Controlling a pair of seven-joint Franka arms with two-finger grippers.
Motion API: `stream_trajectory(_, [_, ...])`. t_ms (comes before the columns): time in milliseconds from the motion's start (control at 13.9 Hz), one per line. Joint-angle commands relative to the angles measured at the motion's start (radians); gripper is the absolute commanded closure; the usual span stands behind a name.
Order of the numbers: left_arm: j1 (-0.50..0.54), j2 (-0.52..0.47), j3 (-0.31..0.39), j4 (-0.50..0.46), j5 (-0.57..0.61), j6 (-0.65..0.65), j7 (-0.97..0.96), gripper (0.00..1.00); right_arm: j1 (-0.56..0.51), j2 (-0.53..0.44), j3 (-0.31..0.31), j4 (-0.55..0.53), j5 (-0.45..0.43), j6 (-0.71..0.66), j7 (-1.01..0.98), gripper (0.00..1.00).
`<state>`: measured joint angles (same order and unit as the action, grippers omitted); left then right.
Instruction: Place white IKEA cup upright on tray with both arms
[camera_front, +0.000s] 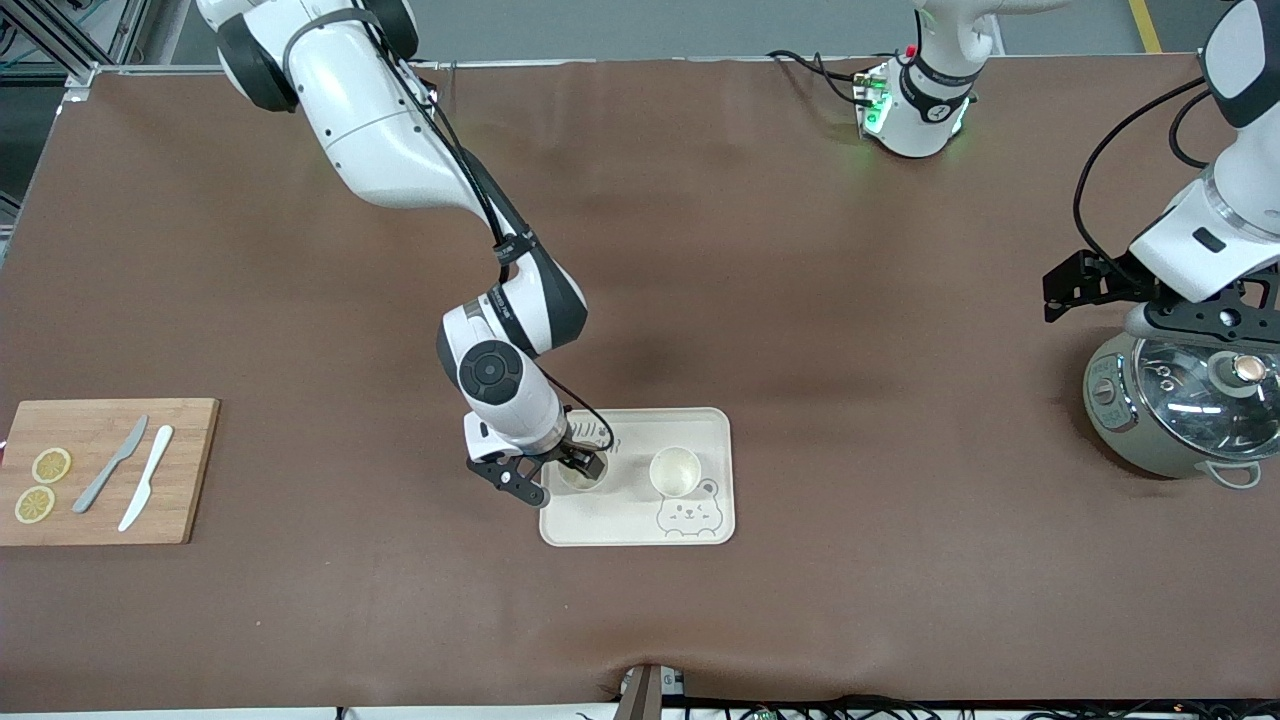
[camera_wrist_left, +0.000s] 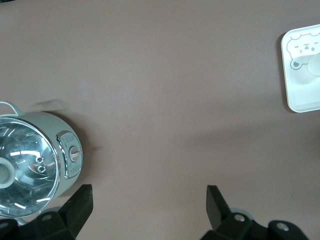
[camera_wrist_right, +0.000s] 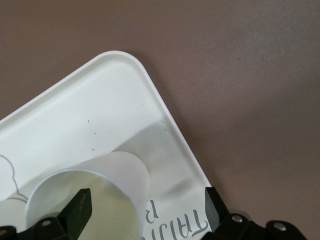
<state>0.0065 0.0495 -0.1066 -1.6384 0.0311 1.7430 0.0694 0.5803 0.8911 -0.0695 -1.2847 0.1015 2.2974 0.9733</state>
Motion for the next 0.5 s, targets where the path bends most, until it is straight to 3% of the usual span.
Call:
stream_trajectory(0, [0.007, 0.000, -0.010, 0.002, 0.020, -0.010, -0.019, 0.00, 0.012, 0.005, -0.009, 0.021, -0.043, -0.007, 0.019, 0.00])
stream_trajectory(431, [0.015, 0.000, -0.008, 0.021, 0.015, -0.010, -0.011, 0.00, 0.013, -0.079, -0.001, 0.013, -0.057, -0.122, 0.016, 0.00])
